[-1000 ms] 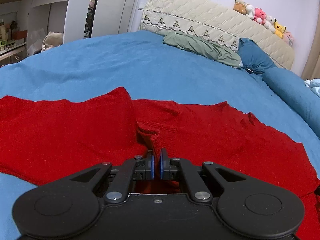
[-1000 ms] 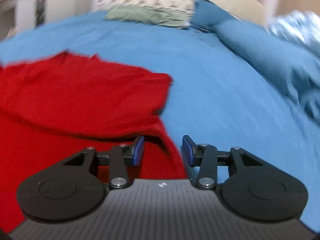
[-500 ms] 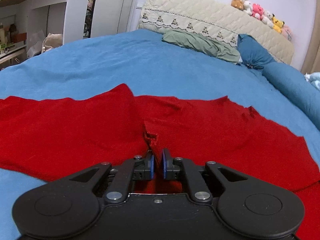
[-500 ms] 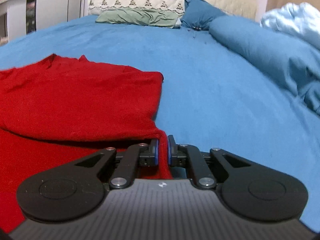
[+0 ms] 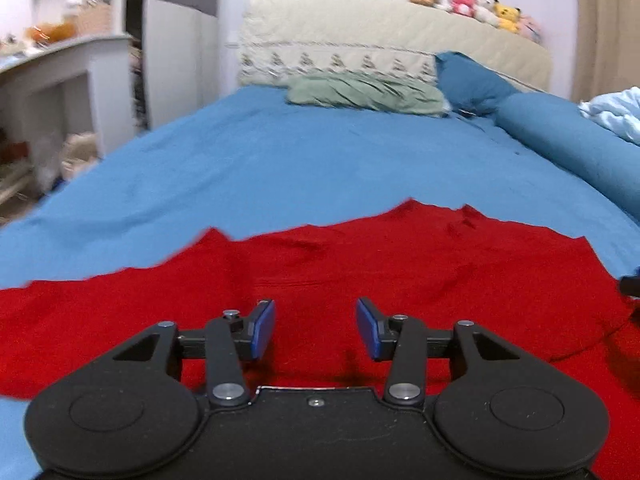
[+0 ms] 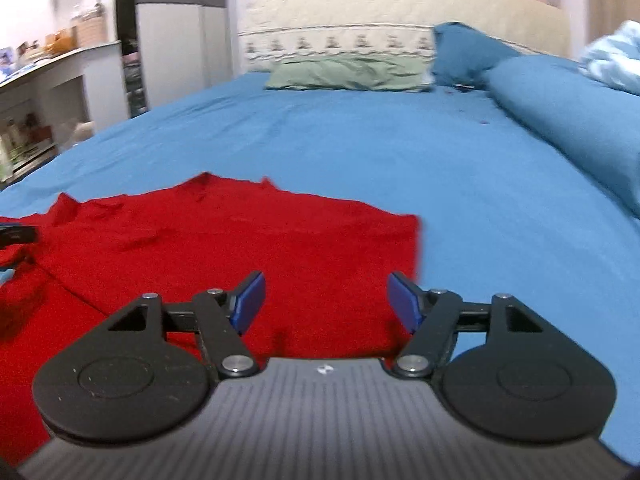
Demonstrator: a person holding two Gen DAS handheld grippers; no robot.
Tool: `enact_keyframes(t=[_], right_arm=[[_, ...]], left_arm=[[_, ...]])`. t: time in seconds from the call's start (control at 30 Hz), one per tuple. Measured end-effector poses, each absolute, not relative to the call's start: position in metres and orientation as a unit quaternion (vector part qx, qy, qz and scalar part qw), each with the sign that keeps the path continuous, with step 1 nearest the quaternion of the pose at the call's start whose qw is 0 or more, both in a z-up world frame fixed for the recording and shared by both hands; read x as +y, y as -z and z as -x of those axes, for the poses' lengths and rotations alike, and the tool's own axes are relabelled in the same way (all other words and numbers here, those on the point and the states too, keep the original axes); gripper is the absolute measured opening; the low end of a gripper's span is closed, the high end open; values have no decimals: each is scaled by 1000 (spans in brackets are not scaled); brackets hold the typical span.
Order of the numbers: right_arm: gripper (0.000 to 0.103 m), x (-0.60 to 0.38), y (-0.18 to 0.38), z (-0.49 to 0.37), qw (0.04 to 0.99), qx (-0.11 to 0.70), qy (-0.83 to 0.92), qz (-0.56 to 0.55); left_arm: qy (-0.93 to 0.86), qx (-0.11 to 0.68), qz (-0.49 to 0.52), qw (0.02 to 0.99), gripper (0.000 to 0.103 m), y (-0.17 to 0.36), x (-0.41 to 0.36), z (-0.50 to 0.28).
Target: Fold small clothes
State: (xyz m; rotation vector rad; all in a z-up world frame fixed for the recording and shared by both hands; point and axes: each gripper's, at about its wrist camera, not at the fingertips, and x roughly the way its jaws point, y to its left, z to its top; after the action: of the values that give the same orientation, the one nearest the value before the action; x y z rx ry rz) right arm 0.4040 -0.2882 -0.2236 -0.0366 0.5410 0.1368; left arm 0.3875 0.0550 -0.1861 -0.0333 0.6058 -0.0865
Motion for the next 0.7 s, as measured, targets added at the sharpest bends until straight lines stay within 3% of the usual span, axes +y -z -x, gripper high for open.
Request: enact_keyframes(t=[0.13, 0.27, 0.5, 0.7], right_arm=[[81, -293, 258, -428, 948, 316, -20, 6], [81, -309, 263, -415, 950, 310, -19, -26], [89, -287, 228, -450, 959, 281, -35, 2], [94, -299, 262, -522, 945, 325, 11, -11]], left_arm=[[43, 331, 25, 942, 49, 214, 51, -419], [46, 325, 32, 944, 50, 223, 53, -417], [40, 326, 35, 944, 56, 224, 50, -419], [40, 330, 40, 942, 56, 223, 51, -418]])
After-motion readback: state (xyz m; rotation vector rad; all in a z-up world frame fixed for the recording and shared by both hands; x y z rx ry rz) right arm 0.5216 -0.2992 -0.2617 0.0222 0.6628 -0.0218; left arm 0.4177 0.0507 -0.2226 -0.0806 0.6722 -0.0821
